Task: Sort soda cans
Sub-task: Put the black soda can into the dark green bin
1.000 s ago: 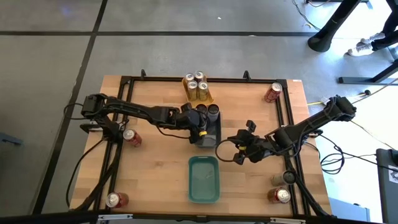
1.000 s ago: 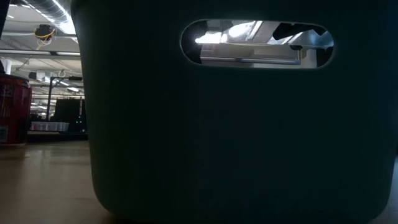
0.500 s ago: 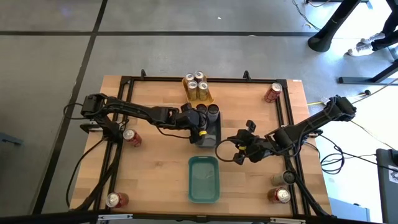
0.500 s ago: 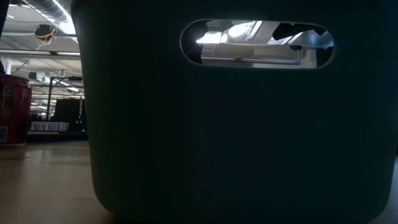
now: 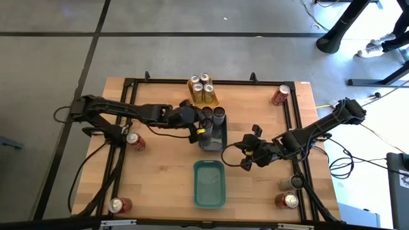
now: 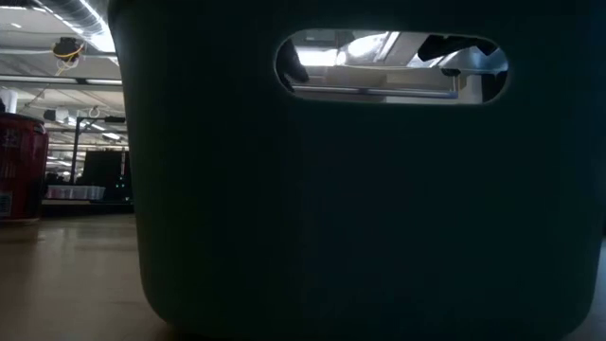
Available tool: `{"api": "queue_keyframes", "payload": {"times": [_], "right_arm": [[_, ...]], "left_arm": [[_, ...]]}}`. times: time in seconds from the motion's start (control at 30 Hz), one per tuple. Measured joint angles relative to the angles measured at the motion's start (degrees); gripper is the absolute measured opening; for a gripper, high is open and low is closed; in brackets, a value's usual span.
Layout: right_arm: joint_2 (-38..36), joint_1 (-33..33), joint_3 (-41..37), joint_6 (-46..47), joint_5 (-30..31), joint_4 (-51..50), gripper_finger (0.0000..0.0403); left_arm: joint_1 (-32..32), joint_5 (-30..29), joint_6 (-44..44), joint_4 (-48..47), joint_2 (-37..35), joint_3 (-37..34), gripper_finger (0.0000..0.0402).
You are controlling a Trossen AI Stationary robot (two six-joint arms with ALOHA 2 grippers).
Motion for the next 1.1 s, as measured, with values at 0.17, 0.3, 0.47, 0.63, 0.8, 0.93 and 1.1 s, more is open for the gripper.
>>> {"api": "queue_keyframes", "payload": {"times": [0.17,0.3,0.47,0.63,0.8,0.93,1.1], "right_arm": [[0.04,-0.41,1.71,-0.38,-0.36,-2.42,0.0004],[0.07,-0.18,11.49,-0.01,-5.67,-11.43,0.0025],[0.26,0.68,24.06,8.40,-18.90,-25.70,0.0107],[0.31,3.79,27.32,20.76,-28.49,-35.06,0.0241],[0.70,8.60,27.30,36.21,-36.36,-46.87,0.0352],[0.79,14.10,27.26,47.94,-37.92,-52.99,0.0387],[0.79,19.16,27.26,58.42,-39.06,-55.37,0.0389]], "left_arm": [[-2.98,0.25,-0.10,-1.64,-4.81,0.04,0.0326],[-5.40,0.22,-1.31,-4.40,-6.58,0.07,0.0324],[-7.82,0.28,-2.46,-6.65,-6.59,0.07,0.0326],[-9.24,0.35,-3.25,-6.64,-6.55,-1.50,0.0324],[-9.38,0.22,-5.45,-5.89,-6.54,-4.31,0.0326],[-9.32,0.16,-6.03,-4.80,-6.50,-5.86,0.0326],[-9.32,0.15,-6.74,-4.72,-6.48,-6.21,0.0326]]}}
